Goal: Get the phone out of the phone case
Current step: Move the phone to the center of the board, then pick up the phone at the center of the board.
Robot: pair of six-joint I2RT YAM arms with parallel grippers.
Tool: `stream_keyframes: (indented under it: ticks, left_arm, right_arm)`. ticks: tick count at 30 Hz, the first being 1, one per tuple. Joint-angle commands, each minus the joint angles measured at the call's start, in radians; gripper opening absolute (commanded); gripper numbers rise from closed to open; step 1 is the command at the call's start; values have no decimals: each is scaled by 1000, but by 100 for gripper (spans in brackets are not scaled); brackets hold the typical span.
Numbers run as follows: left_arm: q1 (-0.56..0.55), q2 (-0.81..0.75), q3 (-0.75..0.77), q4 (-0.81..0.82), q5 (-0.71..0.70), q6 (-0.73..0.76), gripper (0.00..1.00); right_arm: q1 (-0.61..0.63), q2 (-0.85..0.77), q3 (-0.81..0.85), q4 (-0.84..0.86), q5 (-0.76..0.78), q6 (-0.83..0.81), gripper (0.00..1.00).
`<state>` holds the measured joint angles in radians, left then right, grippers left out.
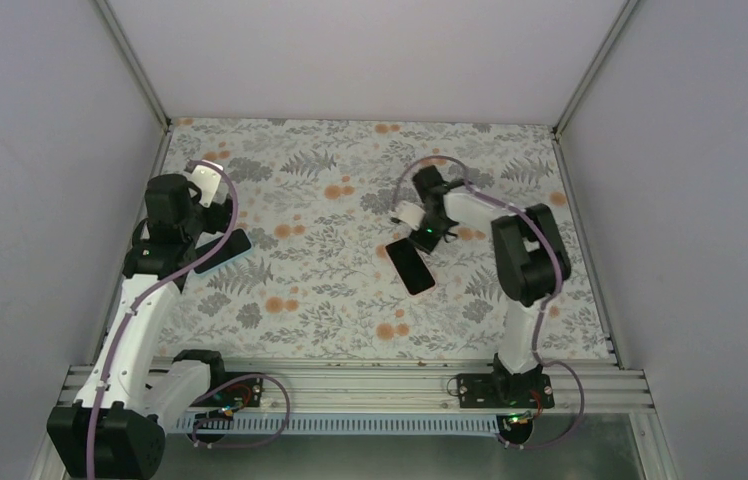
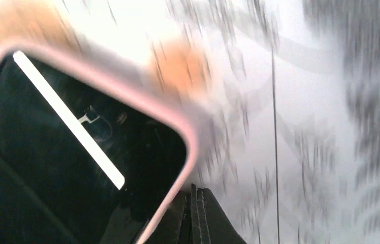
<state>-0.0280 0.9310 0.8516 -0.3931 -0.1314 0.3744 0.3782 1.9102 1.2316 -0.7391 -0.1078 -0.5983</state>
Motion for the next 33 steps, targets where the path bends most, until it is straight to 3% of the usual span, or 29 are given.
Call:
stream_keyframes:
  ticks: [1, 4, 5, 6, 8, 11, 12, 15, 24, 33]
  left_arm:
    - [8, -14, 36, -21, -9, 7, 100]
    - [9, -38, 18, -14, -35, 32, 100]
    - [9, -47, 10, -10, -44, 40, 100]
    - [9, -57, 1, -6, -48, 47, 100]
    - [10, -79, -15, 0, -47, 56, 100]
    - [10, -107, -35, 2, -13, 68, 100]
    - [10, -112, -40, 1, -2, 71, 100]
    - [9, -117, -49, -1, 38, 80, 100]
    - [10, -110, -36, -3, 73, 89, 100]
    - [10, -101, -38, -10, 95, 89, 100]
  right_arm:
    - [171, 153, 121, 31, -73, 40, 4]
    - [238, 110, 113, 51, -76, 46, 4]
    - [240, 82, 111, 65, -71, 62, 8]
    - [232, 45, 99, 83, -59, 76, 17]
    - [209, -37, 67, 85, -67, 82, 53]
    - [192, -151, 15, 24, -76, 60, 91]
    - [191, -184, -9, 2, -89, 42, 99]
    - [196, -271, -78, -47, -106, -41, 100]
    - [201, -456, -267, 111, -206, -435, 100]
    - [200, -240, -151, 80, -202, -447, 100]
